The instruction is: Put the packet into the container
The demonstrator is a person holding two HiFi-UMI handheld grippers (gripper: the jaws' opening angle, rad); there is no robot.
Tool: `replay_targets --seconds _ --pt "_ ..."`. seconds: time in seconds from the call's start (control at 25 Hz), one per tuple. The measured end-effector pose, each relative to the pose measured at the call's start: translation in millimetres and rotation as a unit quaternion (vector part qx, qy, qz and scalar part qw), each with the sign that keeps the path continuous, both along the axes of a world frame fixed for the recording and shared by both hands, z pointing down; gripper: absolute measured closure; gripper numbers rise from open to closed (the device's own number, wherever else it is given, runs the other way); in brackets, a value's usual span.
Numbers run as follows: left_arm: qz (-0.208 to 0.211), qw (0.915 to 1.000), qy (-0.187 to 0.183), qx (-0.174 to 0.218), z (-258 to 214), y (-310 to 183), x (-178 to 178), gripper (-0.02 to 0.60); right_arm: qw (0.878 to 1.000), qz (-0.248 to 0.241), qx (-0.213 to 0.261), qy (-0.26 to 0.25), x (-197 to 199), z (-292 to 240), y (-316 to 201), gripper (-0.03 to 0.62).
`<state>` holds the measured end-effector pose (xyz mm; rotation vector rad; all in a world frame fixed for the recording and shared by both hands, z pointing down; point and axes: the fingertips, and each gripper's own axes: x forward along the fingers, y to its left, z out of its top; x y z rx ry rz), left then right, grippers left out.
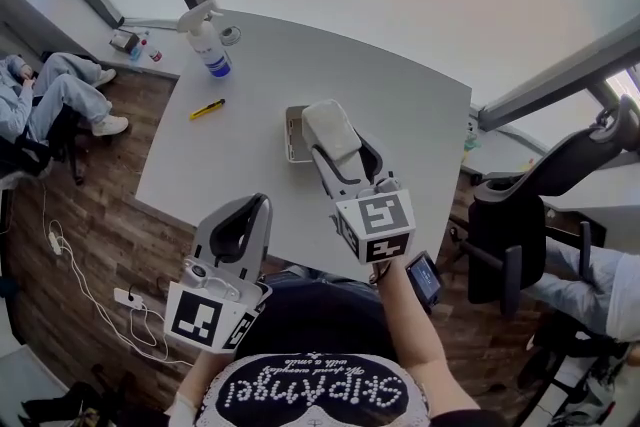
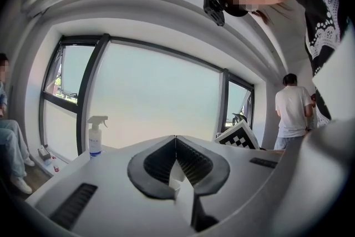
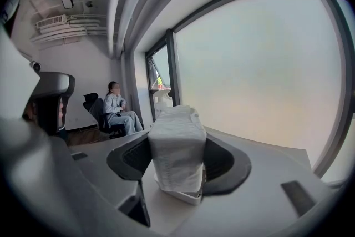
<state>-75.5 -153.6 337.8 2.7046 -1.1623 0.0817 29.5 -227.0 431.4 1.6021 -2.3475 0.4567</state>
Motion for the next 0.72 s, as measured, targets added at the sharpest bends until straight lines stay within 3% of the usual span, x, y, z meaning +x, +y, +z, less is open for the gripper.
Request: replay_targets --seconds 0.72 --pt "-0.014 0.9998 -0.012 -0.005 3.4 0.2 -6.5 0.574 1.0 -0.019 -0.023 0.001 -13.2 37.8 -25.8 0.327"
